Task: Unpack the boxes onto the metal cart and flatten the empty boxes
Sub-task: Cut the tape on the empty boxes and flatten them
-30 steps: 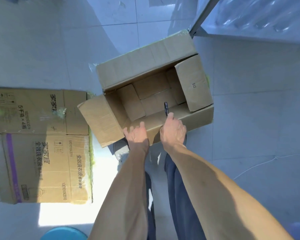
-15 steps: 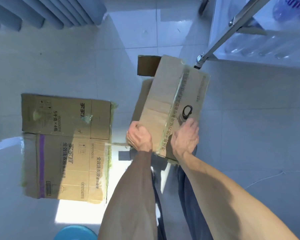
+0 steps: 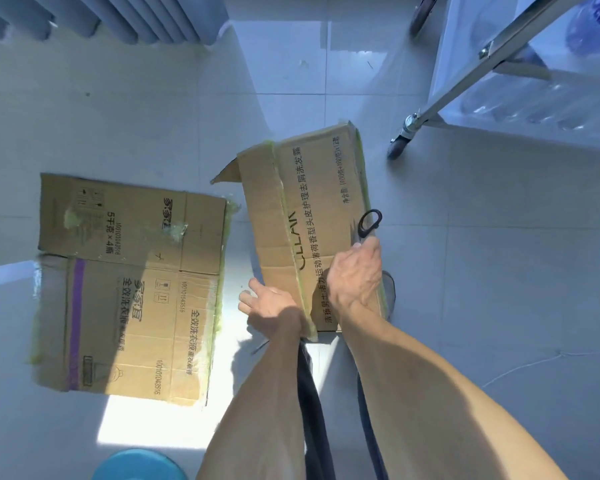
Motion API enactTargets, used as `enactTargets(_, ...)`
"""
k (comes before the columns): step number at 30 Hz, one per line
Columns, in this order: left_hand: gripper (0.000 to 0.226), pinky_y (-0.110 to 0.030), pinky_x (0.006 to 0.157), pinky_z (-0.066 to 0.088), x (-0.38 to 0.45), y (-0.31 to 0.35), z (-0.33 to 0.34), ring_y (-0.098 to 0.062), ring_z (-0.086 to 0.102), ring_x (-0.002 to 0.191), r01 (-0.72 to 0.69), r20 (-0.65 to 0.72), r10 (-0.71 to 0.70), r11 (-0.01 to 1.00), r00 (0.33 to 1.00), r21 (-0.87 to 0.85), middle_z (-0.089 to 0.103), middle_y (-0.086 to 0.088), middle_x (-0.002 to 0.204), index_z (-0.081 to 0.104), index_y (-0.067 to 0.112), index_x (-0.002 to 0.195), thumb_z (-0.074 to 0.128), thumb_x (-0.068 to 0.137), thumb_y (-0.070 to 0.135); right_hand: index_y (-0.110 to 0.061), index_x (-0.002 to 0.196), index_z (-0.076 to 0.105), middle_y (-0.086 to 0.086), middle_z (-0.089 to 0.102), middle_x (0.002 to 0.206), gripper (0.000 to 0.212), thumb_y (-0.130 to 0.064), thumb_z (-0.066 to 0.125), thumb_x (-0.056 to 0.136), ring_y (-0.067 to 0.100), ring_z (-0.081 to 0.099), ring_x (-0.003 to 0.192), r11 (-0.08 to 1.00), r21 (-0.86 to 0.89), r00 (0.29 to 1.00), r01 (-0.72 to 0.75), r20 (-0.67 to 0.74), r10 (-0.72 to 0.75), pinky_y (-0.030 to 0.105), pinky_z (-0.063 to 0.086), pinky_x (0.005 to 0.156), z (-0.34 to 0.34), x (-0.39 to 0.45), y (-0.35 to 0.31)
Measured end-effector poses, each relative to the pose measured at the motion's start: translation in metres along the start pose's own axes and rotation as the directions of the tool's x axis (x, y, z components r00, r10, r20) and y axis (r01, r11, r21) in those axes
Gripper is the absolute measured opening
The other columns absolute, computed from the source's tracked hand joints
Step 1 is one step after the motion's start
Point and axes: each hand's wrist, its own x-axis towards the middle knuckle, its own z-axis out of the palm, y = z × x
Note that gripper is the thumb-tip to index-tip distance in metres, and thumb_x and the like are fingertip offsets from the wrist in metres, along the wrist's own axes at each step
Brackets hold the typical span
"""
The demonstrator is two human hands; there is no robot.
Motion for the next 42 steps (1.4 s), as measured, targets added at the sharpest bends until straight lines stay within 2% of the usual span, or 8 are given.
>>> enactTargets(6,0.021,-0.05,0.084,0.049,0.034,-0.021,-0.028,-0.03,0.053,0.105,-0.12,-0.238,0.129,0.991,0.963,0.052,0.05,-0.013,0.119,0.064,0.022,0.116,0.054,0.097,0.02,-0.012,0.099,0.038,-0.001,0.042,0.068,0.011,-0.019,0.031,0.105,0.029,0.048,0.074,0.998,-0.039,0.958,0.048,0.284,-0.036,0.033,0.027,0.067,0.011,-0.03,0.01)
enactTargets(10,0.041,-0.055,0.105,0.036,0.041,-0.016,-0.034,-0.031,0.05,0.12,-0.279,-0.125,0.286,0.958,0.95,0.072,0.049,-0.012,0.134,0.053,0.024,0.136,0.052,0.095,0.024,-0.009,0.117,0.044,0.009,0.051,0.104,0.022,-0.018,0.028,0.105,0.03,0.052,0.107,0.994,0.068,0.831,-0.08,0.556,0.029,0.032,0.031,0.079,0.037,-0.061,-0.015)
enactTargets(17,0.094,-0.039,0.115,0.019,0.045,-0.005,-0.028,-0.029,0.03,0.14,-0.311,-0.029,0.326,0.921,0.945,0.234,0.021,-0.017,0.158,0.03,0.026,0.152,0.071,0.071,0.001,-0.002,0.121,0.051,0.017,0.053,0.126,0.025,-0.011,0.041,0.1,0.033,0.053,0.114,0.88,0.114,0.88,-0.462,0.18,0.439,0.041,0.041,0.095,0.062,-0.043,-0.01)
enactTargets(21,0.119,-0.048,0.117,-0.007,0.045,0.0,-0.009,-0.032,-0.01,0.151,-0.722,0.209,0.723,0.529,0.658,0.446,-0.022,-0.018,0.161,-0.004,0.03,0.158,0.059,0.068,-0.016,-0.001,0.12,0.051,0.018,0.053,0.126,0.025,-0.01,0.041,0.1,0.034,0.054,0.114,0.895,0.078,0.896,-0.439,0.12,0.428,0.042,0.041,0.094,0.06,-0.014,0.013)
enactTargets(24,0.084,-0.046,0.119,-0.001,0.038,0.013,0.004,-0.03,-0.007,0.152,-0.856,0.436,0.757,0.315,0.487,0.41,-0.013,-0.015,0.164,0.025,0.018,0.154,0.058,0.08,-0.004,0.001,0.12,0.05,0.019,0.055,0.123,0.025,-0.009,0.04,0.1,0.035,0.054,0.113,0.888,0.076,0.891,-0.454,0.057,0.451,0.041,0.041,0.091,0.053,0.004,0.026)
enactTargets(30,0.076,-0.044,0.092,0.053,0.026,0.039,0.048,-0.04,0.057,0.113,-0.376,0.43,0.193,0.838,0.882,0.396,0.03,-0.035,0.144,0.012,0.005,0.149,0.05,0.095,0.043,0.005,0.111,0.056,0.023,0.056,0.112,0.022,-0.005,0.051,0.093,0.037,0.055,0.104,0.962,0.039,0.946,-0.268,0.201,0.256,0.039,0.046,0.084,0.041,0.019,0.047)
enactTargets(36,0.138,-0.067,0.109,0.025,0.014,0.061,0.102,-0.054,-0.001,0.146,-0.143,0.341,-0.012,0.893,0.94,0.427,-0.017,-0.043,0.151,-0.026,0.011,0.151,0.07,0.072,0.07,-0.011,0.108,0.058,0.01,0.063,0.098,0.016,-0.015,0.048,0.096,0.027,0.061,0.092,0.942,-0.094,0.923,-0.321,0.191,0.333,0.027,0.038,0.071,0.04,0.054,0.074)
enactTargets(42,0.114,-0.063,0.107,0.03,0.02,0.044,0.107,-0.053,0.006,0.144,-0.144,0.155,0.096,0.93,0.983,0.339,-0.006,-0.041,0.154,-0.013,0.007,0.154,0.068,0.087,0.05,-0.011,0.104,0.06,0.009,0.066,0.095,0.016,-0.012,0.046,0.098,0.026,0.057,0.081,0.952,-0.189,0.918,-0.24,0.274,0.286,0.031,0.048,0.071,0.037,0.085,0.082)
